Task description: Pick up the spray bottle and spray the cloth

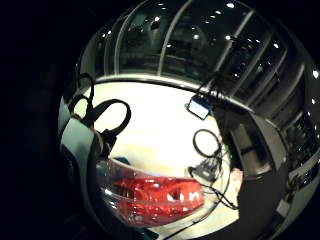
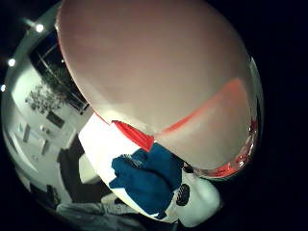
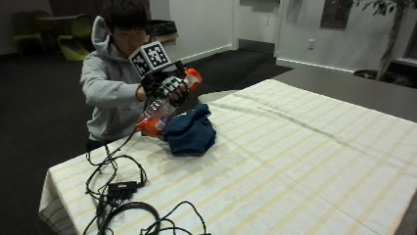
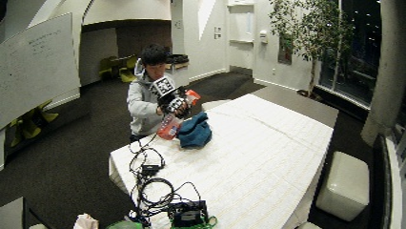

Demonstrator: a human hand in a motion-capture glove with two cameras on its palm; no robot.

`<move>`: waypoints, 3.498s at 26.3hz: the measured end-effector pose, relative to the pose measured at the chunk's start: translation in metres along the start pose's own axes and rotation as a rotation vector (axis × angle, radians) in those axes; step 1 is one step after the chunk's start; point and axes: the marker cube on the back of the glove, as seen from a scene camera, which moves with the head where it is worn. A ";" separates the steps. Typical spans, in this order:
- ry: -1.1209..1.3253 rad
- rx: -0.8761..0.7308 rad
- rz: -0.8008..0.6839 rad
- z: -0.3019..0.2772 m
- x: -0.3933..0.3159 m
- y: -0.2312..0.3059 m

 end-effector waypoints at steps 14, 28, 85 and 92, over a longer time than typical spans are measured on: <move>0.246 -0.289 -0.279 0.051 -0.056 0.038; 0.273 -0.240 -0.301 0.022 -0.060 0.031; -0.803 0.309 0.528 0.149 -0.277 -0.063; -0.755 0.364 0.651 0.190 -0.268 -0.077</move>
